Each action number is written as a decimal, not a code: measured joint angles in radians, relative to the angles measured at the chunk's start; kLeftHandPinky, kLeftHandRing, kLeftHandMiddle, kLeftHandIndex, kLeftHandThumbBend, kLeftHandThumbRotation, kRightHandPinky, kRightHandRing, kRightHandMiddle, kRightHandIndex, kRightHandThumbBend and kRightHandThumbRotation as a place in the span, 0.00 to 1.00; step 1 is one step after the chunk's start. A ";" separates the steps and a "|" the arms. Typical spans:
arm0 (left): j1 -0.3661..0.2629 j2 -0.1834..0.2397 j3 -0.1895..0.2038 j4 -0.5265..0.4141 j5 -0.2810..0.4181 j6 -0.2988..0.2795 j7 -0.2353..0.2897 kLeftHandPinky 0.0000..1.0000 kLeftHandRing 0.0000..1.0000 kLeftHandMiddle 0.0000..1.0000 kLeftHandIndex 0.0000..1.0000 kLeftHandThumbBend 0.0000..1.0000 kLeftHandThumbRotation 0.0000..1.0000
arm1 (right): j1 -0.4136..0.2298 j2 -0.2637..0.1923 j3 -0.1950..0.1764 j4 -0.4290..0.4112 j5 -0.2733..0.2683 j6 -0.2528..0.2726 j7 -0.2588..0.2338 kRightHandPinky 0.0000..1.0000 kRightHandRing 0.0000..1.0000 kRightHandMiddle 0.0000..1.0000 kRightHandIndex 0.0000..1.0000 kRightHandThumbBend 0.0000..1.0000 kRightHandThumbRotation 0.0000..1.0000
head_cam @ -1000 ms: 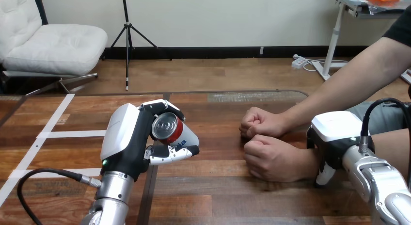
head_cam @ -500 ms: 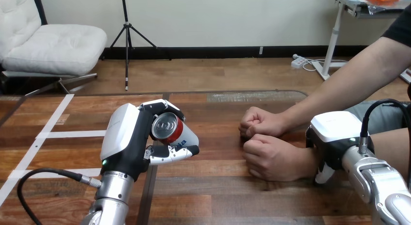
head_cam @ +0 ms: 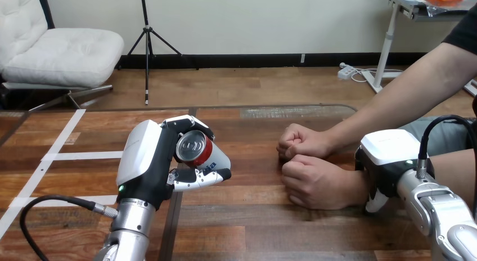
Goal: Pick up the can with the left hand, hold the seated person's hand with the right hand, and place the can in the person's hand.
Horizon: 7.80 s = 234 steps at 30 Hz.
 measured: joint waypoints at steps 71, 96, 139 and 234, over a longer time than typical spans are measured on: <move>-0.011 -0.001 0.000 0.000 -0.011 0.000 -0.009 0.33 0.39 0.48 0.50 0.69 0.00 | 0.052 -0.033 -0.012 -0.104 0.044 0.021 0.005 0.24 0.33 0.43 0.54 0.72 0.00; -0.093 -0.044 -0.003 0.000 -0.033 -0.007 -0.043 0.34 0.40 0.47 0.50 0.69 0.00 | 0.097 -0.047 -0.054 -0.239 0.073 0.021 0.024 0.18 0.27 0.38 0.51 0.82 0.00; -0.156 -0.140 -0.031 0.000 -0.131 -0.008 -0.212 0.34 0.39 0.46 0.48 0.67 0.00 | 0.107 -0.069 -0.097 -0.399 0.054 0.019 0.065 0.18 0.26 0.36 0.50 0.80 0.00; -0.160 -0.153 -0.052 0.004 -0.104 -0.033 -0.219 0.33 0.39 0.46 0.49 0.66 0.00 | 0.146 -0.079 -0.180 -0.495 0.068 -0.072 0.102 0.12 0.19 0.29 0.49 0.88 0.00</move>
